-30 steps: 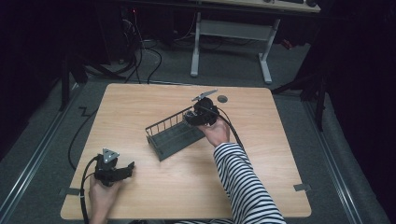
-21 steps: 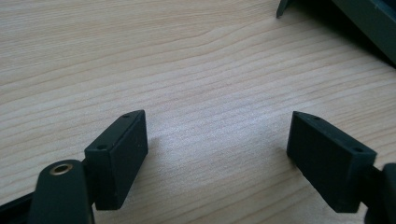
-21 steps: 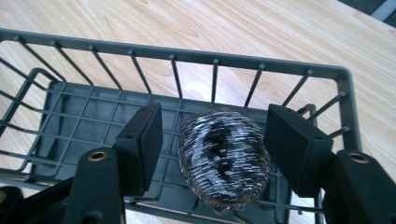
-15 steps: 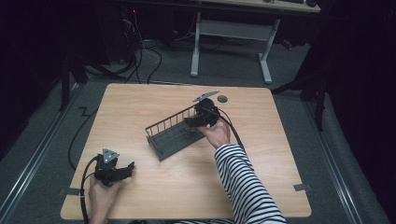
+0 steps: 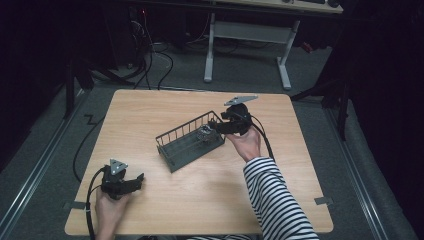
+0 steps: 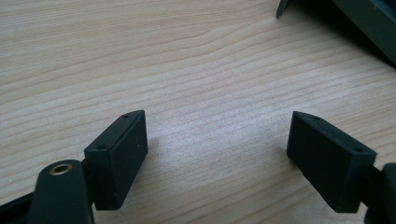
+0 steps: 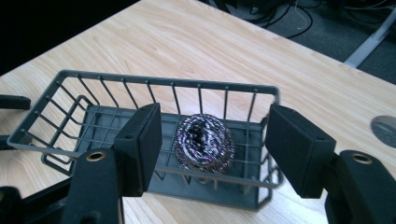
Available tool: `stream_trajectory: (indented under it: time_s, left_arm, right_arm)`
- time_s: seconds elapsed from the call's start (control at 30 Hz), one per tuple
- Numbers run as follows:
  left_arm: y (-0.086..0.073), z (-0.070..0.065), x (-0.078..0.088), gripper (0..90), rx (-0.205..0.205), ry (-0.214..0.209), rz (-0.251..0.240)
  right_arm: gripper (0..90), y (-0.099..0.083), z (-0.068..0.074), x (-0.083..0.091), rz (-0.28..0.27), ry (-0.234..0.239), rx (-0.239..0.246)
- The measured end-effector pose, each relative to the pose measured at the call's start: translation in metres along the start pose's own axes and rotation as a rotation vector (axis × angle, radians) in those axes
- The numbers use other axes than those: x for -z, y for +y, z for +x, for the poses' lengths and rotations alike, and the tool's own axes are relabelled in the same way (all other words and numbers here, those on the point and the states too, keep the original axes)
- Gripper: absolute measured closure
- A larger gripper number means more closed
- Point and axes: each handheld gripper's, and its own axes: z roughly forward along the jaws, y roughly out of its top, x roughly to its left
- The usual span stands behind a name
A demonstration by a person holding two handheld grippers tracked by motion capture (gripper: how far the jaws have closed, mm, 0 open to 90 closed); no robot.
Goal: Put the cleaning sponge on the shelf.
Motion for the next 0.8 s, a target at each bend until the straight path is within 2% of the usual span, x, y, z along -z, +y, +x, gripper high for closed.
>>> stream_trajectory:
  time_s: [0.17,0.27,0.43,0.57,0.8]
  left_arm:
    - [0.000,0.000,0.000,20.6,0.001,-0.001,0.000]
    - [0.000,0.000,0.000,20.5,0.001,-0.001,0.000]
    - [0.000,0.000,0.000,20.6,0.000,-0.001,0.000]
    - [0.000,0.000,0.000,20.5,0.000,-0.001,0.000]
    - [0.000,0.000,0.000,20.5,0.000,-0.001,0.000]
  right_arm:
    - [37.1,-0.003,-0.007,0.017,-0.031,-0.005,-0.023]
    - [37.2,-0.006,-0.011,0.032,-0.050,-0.011,-0.028]
    - [37.2,-0.010,-0.015,0.046,-0.070,-0.012,-0.028]
    - [37.3,-0.017,-0.021,0.064,-0.095,-0.019,-0.046]
    - [37.5,-0.022,-0.026,0.085,-0.122,-0.038,-0.052]
